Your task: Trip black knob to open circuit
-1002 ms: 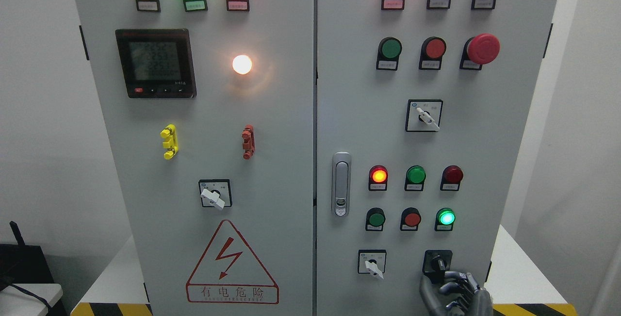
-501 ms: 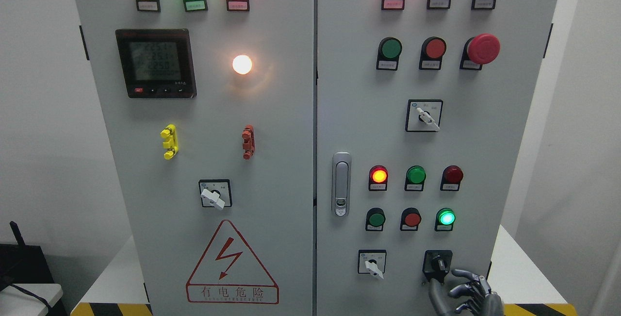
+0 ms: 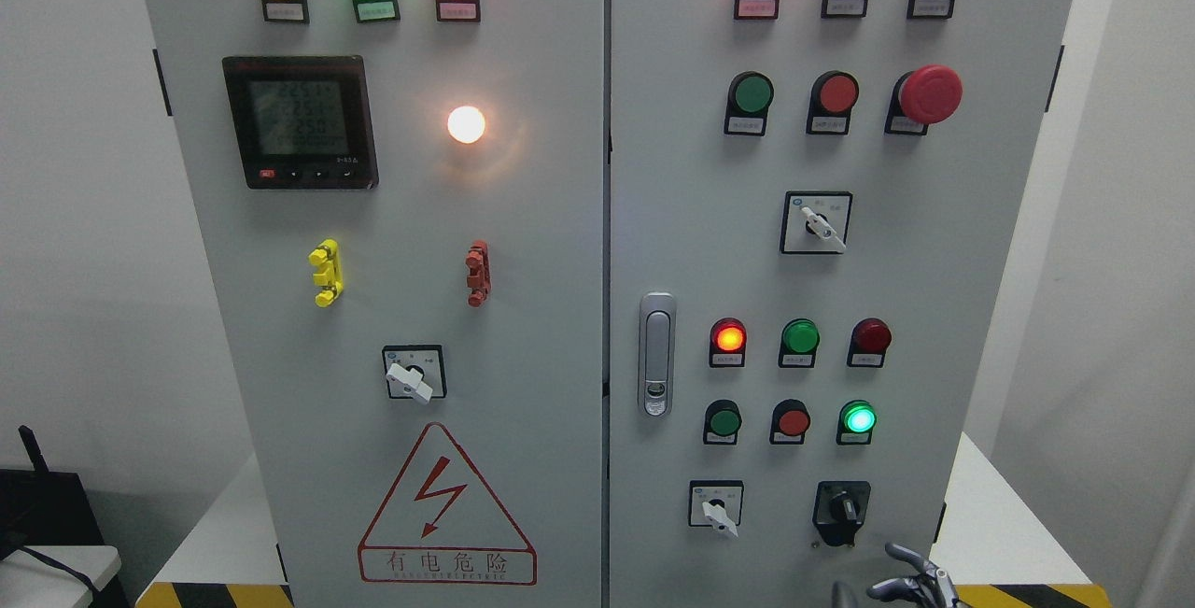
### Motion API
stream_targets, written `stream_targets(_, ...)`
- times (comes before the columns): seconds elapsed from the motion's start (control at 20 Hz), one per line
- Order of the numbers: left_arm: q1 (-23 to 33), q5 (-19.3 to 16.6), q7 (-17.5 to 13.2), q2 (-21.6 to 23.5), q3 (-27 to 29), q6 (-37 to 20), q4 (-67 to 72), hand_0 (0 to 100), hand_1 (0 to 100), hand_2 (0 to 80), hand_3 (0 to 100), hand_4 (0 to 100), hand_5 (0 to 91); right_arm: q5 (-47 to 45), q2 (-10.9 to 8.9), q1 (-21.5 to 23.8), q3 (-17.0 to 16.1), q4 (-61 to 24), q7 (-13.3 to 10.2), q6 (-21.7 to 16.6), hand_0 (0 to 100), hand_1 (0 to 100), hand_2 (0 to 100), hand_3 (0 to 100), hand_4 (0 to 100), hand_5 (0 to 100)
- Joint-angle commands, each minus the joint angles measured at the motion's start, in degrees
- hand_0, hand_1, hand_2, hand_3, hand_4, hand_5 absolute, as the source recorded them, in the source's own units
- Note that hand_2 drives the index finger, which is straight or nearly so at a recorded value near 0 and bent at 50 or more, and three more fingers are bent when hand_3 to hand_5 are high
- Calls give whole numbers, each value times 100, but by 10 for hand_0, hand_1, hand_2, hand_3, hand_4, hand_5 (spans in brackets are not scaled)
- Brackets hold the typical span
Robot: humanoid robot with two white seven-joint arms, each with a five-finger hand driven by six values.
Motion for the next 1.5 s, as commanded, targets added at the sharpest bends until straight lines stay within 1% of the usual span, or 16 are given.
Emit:
stream_targets(0.0, -44, -193, -5, -8, 0, 0, 0, 120, 389, 0, 0, 0, 0, -63, -53, 621, 124, -363, 612, -214, 135, 526, 226, 432, 425, 394)
stream_targets(0.05, -44, -193, -5, 1, 0, 0, 0, 120, 389, 0, 0, 0, 0, -72, -53, 701, 124, -442, 831, -258, 148, 509, 195, 394, 398, 370)
stream_targets(0.1, -44, -193, -5, -8, 0, 0, 0, 120, 389, 0, 0, 0, 0, -81, -53, 788, 115, -495, 1129, -337, 167, 445, 128, 329, 341, 326)
stream_targets(0.15, -44, -185, -5, 1, 0, 0, 0, 120, 389, 0, 0, 0, 0, -107, -53, 850, 106, -521, 1350, -407, 171, 414, 94, 294, 312, 302)
stream_targets(0.2, -44, -193, -5, -8, 0, 0, 0, 120, 389, 0, 0, 0, 0, -203, -53, 920, 106, -548, 1622, -486, 172, 340, 57, 250, 269, 267)
stream_targets(0.25, -44, -193, -5, 1, 0, 0, 0, 120, 389, 0, 0, 0, 0, -299, -53, 1000, 106, -617, 1816, -513, 158, 264, 11, 200, 225, 219)
stream_targets(0.3, -44, -185, -5, 1, 0, 0, 0, 120, 389, 0, 0, 0, 0, -396, -53, 1079, 106, -670, 1914, -514, 150, 214, 0, 175, 196, 194)
stream_targets(0.35, -44, -193, -5, 1, 0, 0, 0, 120, 389, 0, 0, 0, 0, -423, -53, 1114, 106, -714, 1941, -514, 102, 171, 0, 123, 144, 143)
stream_targets(0.4, -44, -185, -5, 1, 0, 0, 0, 120, 389, 0, 0, 0, 0, -423, -53, 1149, 106, -732, 1950, -514, 47, 157, 0, 75, 83, 79)
stream_targets(0.45, -44, -193, -5, 1, 0, 0, 0, 120, 389, 0, 0, 0, 0, -432, -53, 1150, 97, -758, 1958, -514, 27, 154, 0, 62, 61, 50)
stream_targets(0.5, -44, -185, -5, 1, 0, 0, 0, 120, 389, 0, 0, 0, 0, -432, -53, 1150, 63, -759, 1958, -514, 0, 143, 0, 23, 8, 0)
stream_targets(0.55, -44, -185, -5, 1, 0, 0, 0, 120, 389, 0, 0, 0, 0, -432, -61, 1150, 19, -767, 1950, -522, 0, 134, 0, 1, 0, 0)
stream_targets(0.75, -44, -185, -5, 1, 0, 0, 0, 120, 389, 0, 0, 0, 0, -432, -79, 1150, -87, -811, 1950, -514, 0, 133, 0, 0, 0, 0)
stream_targets(1.2, -44, -185, -5, 1, 0, 0, 0, 120, 389, 0, 0, 0, 0, -450, -70, 1141, -131, -820, 1950, -461, 0, 173, 0, 0, 0, 0)
stream_targets(1.45, -44, -193, -5, 1, 0, 0, 0, 120, 389, 0, 0, 0, 0, -450, -18, 1115, -175, -829, 1950, -461, 0, 187, 0, 0, 0, 0)
